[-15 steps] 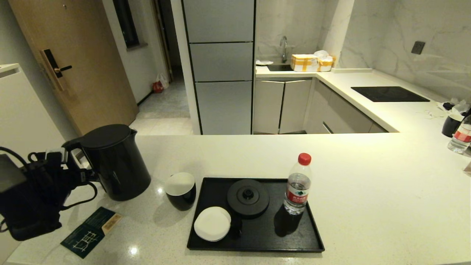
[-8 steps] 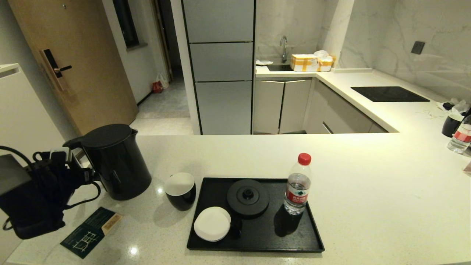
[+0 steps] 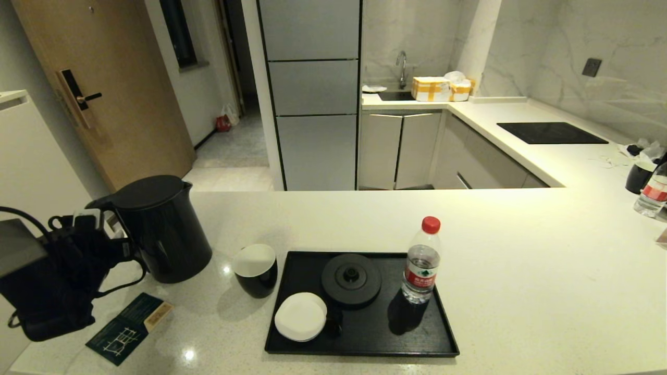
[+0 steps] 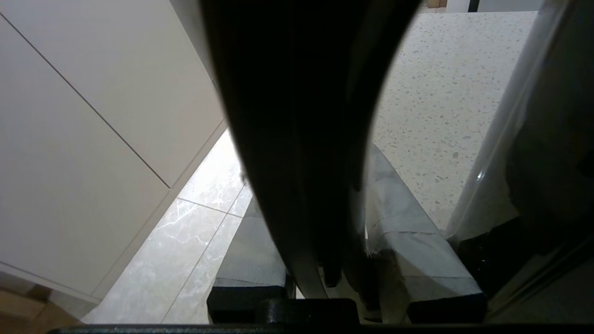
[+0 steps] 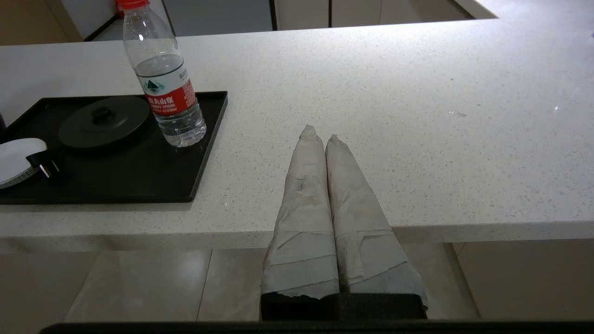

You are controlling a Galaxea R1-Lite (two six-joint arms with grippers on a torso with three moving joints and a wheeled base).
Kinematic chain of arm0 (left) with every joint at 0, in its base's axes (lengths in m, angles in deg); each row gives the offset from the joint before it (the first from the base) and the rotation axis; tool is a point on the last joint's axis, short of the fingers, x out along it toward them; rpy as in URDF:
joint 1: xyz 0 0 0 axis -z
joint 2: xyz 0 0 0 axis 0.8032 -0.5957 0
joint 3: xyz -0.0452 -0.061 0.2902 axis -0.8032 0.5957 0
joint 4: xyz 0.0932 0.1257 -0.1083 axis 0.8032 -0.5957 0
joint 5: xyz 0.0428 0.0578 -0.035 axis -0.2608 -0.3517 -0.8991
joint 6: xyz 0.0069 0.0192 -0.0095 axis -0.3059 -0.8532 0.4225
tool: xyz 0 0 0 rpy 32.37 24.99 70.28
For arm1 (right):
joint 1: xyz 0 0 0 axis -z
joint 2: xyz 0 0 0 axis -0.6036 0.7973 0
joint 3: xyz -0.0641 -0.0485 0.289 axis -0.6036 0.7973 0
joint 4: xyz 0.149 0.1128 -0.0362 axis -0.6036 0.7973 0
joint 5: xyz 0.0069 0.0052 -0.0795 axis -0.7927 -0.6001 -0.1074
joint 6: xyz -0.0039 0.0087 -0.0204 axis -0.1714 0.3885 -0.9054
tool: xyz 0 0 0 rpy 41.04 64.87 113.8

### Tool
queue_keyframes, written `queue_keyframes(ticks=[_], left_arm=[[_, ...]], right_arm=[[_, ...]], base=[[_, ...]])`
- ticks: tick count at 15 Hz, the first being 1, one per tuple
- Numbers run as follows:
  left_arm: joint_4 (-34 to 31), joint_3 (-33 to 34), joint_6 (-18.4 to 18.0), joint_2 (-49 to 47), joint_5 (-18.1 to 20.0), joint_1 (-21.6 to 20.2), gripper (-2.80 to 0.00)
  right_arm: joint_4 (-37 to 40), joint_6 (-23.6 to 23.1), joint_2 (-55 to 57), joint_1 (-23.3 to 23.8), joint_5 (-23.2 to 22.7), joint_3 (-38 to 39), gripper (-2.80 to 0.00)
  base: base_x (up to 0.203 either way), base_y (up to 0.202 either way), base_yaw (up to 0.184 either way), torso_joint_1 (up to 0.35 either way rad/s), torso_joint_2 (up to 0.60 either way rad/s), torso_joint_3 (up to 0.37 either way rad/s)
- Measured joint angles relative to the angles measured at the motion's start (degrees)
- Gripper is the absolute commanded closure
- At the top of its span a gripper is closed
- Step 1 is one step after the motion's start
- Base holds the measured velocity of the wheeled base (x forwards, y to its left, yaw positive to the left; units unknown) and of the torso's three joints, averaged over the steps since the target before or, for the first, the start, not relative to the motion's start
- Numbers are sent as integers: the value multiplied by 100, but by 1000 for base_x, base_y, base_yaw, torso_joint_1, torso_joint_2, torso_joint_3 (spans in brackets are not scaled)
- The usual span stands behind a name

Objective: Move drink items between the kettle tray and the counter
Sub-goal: Return the kettle to its original position

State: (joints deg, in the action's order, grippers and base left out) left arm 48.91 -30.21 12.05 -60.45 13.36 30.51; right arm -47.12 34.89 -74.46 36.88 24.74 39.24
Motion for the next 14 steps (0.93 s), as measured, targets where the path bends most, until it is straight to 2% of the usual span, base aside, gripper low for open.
queue_keyframes(ticks=[8,10,14], left_arm=[[-103,167,39,183,-17,124,0],[-419,171,226,504,-15,234,0],[-1561,-166,653,1339,-120,509,0]], right_arm=[[-1,2,0,0,2,0,0],[-3,4,0,0,0,0,0],[-1,4,0,0,0,0,0]], base=[[0,0,0,0,0,0],[0,0,0,0,0,0],[0,0,0,0,0,0]])
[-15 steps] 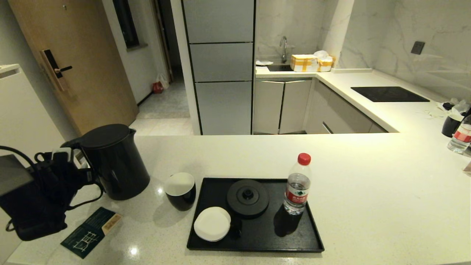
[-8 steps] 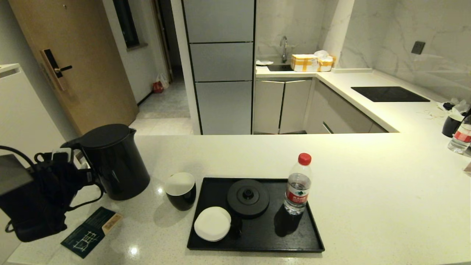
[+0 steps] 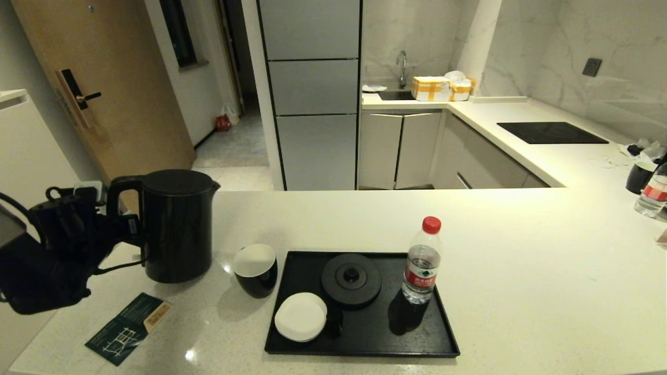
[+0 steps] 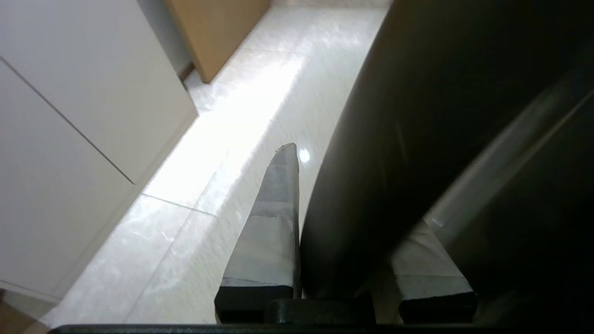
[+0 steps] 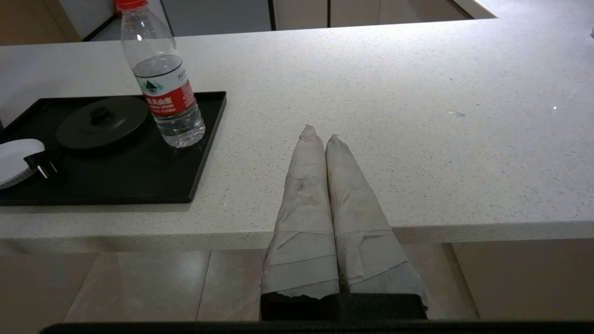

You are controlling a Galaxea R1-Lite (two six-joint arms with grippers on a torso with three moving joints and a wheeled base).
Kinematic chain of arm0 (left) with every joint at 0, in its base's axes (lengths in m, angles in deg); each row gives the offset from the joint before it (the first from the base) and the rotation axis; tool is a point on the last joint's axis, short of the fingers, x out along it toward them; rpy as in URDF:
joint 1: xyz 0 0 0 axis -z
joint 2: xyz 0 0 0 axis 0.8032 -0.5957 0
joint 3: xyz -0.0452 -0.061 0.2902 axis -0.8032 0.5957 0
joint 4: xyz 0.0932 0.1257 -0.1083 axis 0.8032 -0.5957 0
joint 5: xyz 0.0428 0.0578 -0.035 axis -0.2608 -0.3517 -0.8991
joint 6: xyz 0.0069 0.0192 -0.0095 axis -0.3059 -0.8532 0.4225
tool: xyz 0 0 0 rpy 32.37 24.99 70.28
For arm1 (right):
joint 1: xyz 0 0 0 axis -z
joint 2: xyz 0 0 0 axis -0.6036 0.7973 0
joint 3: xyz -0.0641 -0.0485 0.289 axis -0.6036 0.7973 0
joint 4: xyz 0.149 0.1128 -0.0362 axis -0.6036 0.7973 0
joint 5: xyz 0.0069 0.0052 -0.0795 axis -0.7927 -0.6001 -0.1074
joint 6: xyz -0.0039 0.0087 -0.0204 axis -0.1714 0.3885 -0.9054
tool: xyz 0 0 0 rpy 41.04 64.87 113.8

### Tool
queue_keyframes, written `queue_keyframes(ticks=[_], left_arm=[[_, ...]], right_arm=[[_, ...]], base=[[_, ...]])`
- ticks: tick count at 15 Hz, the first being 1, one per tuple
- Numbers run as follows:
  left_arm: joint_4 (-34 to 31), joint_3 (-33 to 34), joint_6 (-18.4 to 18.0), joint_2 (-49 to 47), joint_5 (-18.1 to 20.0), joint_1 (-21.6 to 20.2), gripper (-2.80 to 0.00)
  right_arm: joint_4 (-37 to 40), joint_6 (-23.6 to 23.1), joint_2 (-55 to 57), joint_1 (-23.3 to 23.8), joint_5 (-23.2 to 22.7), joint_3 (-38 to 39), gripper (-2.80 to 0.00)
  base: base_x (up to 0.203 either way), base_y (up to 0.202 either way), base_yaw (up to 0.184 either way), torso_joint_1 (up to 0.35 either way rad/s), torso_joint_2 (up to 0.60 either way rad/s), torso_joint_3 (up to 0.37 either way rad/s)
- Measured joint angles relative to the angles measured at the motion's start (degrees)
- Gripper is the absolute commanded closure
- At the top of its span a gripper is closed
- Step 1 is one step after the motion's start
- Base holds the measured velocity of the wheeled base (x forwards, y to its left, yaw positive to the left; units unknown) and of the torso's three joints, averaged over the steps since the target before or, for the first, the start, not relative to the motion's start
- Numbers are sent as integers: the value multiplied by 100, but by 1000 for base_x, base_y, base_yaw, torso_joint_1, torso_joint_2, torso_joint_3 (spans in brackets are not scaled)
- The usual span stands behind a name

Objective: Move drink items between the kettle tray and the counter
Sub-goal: Return the kettle to its original position

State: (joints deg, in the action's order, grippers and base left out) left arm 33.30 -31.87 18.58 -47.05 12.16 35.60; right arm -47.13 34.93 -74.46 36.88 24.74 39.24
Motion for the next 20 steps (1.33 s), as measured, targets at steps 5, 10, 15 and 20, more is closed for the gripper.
queue_keyframes(ticks=[5,10,15,20], left_arm=[[-206,-227,41,396,-195,177,0],[-785,-398,213,814,-267,446,0],[-1734,-989,450,1293,-747,1078,0],[-2444,-1674,474,1552,-1300,1655,0]], right_arm=[[-2,-2,0,0,3,0,0],[-2,-2,0,0,0,0,0],[-5,0,0,2,0,0,0],[-2,0,0,2,2,0,0]], base=[[0,0,0,0,0,0],[0,0,0,0,0,0],[0,0,0,0,0,0],[0,0,0,0,0,0]])
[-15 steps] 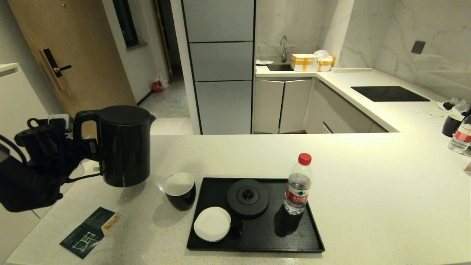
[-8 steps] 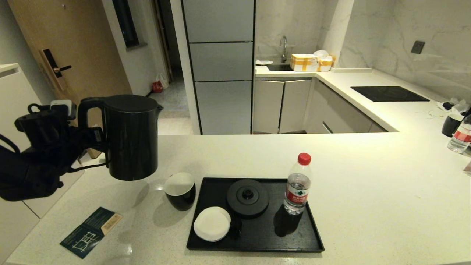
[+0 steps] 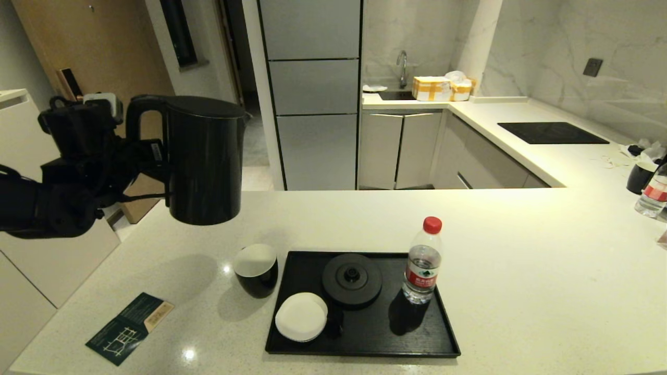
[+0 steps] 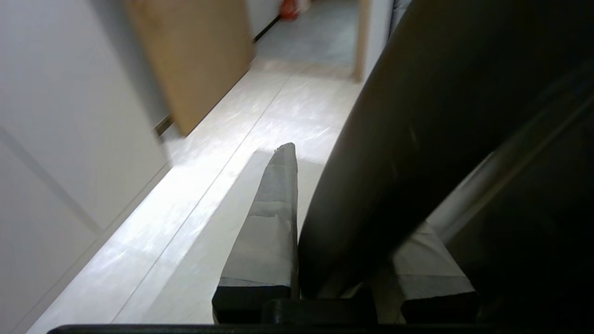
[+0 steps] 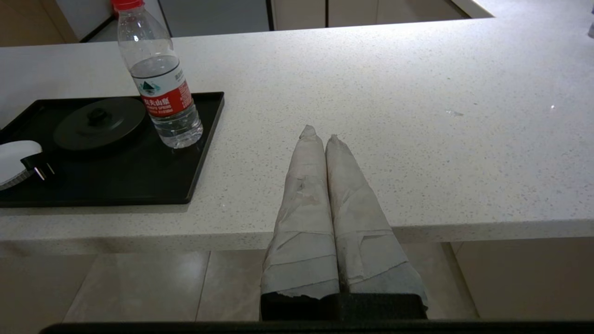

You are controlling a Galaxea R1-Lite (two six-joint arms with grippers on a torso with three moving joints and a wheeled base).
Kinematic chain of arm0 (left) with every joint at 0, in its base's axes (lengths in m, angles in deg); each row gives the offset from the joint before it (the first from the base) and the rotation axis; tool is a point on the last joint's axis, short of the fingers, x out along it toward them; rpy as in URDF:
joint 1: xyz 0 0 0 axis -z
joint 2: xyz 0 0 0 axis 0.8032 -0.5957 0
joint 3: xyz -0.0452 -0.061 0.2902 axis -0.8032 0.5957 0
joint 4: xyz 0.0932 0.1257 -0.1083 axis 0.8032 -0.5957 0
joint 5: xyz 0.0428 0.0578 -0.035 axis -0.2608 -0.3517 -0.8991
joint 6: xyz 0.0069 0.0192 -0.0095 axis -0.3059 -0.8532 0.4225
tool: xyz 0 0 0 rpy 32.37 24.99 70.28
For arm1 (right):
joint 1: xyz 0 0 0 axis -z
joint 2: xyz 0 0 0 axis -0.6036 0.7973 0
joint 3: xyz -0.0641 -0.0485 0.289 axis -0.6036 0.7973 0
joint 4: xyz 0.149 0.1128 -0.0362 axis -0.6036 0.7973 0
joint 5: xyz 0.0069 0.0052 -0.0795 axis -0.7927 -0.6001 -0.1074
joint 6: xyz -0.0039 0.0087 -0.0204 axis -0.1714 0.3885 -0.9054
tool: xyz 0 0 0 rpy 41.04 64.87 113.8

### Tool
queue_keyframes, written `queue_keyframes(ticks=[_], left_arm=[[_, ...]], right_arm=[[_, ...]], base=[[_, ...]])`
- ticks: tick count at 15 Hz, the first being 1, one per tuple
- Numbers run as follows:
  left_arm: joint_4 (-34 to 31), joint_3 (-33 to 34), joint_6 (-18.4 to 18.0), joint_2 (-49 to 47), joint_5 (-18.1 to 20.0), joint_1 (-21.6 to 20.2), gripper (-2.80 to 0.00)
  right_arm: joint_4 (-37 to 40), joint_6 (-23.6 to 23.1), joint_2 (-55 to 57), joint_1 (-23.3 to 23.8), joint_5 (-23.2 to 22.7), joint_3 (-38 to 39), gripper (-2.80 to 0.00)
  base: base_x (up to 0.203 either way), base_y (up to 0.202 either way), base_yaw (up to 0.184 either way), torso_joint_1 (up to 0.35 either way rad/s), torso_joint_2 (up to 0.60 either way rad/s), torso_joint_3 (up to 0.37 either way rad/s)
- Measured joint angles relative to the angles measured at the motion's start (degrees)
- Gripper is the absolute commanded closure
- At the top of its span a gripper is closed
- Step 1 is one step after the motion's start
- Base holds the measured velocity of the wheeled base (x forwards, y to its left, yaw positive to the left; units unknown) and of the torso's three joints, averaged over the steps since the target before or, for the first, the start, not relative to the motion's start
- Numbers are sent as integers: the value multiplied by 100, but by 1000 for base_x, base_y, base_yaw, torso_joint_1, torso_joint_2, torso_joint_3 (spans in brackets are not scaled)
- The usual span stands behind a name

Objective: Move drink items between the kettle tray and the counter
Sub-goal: Return the kettle to its original position

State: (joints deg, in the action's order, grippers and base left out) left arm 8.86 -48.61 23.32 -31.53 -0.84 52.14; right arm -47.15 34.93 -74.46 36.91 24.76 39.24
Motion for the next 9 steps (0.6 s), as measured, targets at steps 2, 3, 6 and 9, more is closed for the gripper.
queue_keyframes(ticks=[2,3,6,9], left_arm=[[-104,-88,12,67,9,115,0],[-234,-129,19,128,-22,197,0],[-495,-190,88,285,-77,444,0],[-821,-88,289,415,-291,1295,0]], right_arm=[[3,0,0,-2,-2,0,0],[2,0,0,-2,-2,0,0],[0,0,0,-2,-2,0,0],[0,0,0,0,0,0,0]], base=[[0,0,0,0,0,0],[0,0,0,0,0,0],[0,0,0,0,0,0],[0,0,0,0,0,0]])
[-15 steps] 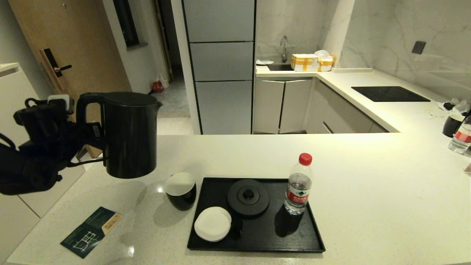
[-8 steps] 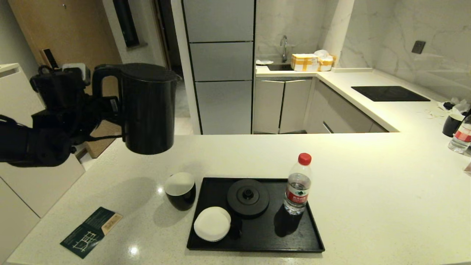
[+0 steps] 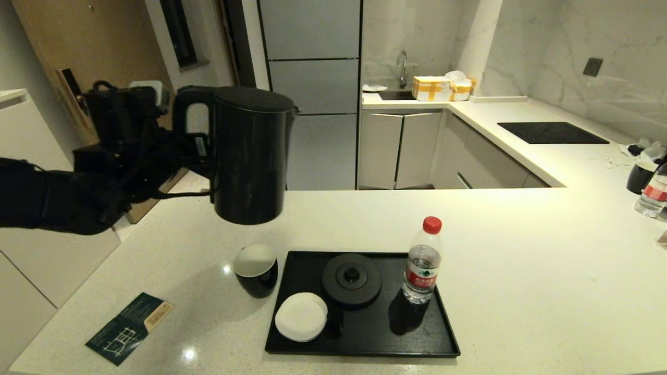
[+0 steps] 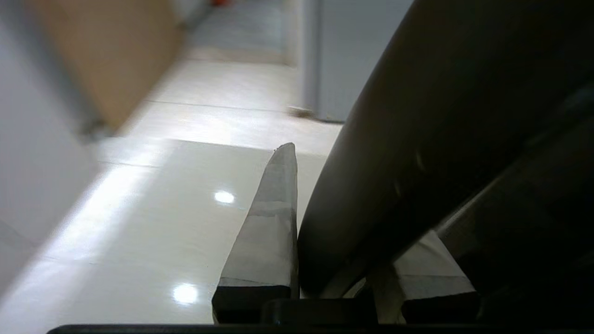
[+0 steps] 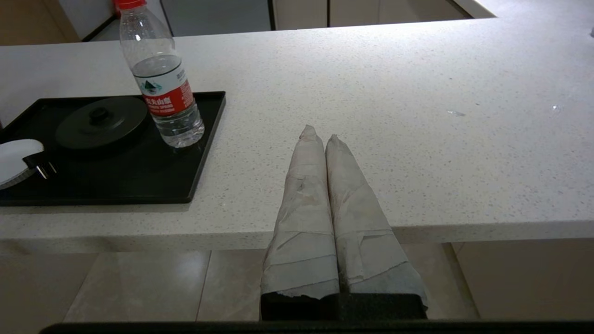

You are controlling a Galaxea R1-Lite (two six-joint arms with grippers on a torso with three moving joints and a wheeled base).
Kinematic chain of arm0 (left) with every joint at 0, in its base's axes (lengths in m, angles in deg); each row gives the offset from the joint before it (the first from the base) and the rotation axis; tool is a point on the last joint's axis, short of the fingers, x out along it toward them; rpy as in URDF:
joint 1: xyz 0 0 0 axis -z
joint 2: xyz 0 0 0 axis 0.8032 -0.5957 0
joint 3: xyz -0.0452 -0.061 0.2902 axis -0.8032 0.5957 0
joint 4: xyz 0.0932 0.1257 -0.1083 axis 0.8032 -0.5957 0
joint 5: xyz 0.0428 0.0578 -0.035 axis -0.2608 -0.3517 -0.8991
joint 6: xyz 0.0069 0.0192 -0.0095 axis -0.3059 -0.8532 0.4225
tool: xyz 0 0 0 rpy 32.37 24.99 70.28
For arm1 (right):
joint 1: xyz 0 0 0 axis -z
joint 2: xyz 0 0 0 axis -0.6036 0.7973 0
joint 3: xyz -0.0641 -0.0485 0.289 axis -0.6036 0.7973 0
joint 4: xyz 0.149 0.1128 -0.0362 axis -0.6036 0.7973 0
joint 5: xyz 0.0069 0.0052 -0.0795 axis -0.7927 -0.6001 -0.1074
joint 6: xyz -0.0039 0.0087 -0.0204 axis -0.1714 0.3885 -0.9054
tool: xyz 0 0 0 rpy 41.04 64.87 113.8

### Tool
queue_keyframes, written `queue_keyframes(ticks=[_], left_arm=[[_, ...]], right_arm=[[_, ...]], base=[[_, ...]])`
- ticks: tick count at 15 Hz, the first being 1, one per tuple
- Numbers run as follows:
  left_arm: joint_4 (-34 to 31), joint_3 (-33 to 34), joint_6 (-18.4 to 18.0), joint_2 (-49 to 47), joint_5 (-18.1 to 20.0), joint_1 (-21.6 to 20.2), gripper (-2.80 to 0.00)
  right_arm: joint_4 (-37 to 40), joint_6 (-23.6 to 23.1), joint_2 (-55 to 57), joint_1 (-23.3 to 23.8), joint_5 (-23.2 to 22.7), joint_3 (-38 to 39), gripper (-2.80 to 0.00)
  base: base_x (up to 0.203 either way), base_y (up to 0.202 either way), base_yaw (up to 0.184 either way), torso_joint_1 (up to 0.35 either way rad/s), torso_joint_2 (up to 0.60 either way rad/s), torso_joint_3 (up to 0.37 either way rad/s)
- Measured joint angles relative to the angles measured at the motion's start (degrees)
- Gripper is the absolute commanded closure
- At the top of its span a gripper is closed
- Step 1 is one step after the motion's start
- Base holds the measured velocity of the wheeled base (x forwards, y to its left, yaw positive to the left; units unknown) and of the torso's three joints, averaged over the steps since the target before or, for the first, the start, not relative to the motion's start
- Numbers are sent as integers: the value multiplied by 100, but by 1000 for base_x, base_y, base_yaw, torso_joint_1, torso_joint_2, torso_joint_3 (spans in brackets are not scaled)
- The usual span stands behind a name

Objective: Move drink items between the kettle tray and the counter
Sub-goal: Return the kettle to its original position

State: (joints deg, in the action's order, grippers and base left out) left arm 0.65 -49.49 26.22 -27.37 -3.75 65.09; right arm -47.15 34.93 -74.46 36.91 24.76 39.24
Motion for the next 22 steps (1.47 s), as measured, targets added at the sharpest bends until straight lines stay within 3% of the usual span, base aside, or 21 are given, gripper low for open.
queue_keyframes(ticks=[3,9,18,22], left_arm=[[-127,122,336,7,-207,662,0],[-59,310,690,-263,-389,1375,0],[-3,459,1172,-882,-453,1937,0],[398,499,1184,-1132,-434,2013,0]], right_arm=[[0,0,0,-2,0,0,0],[0,-2,0,-5,-2,0,0],[2,1,0,-2,0,0,0],[0,-2,0,-2,0,0,0]], base=[[0,0,0,0,0,0],[0,0,0,0,0,0],[0,0,0,0,0,0],[0,0,0,0,0,0]])
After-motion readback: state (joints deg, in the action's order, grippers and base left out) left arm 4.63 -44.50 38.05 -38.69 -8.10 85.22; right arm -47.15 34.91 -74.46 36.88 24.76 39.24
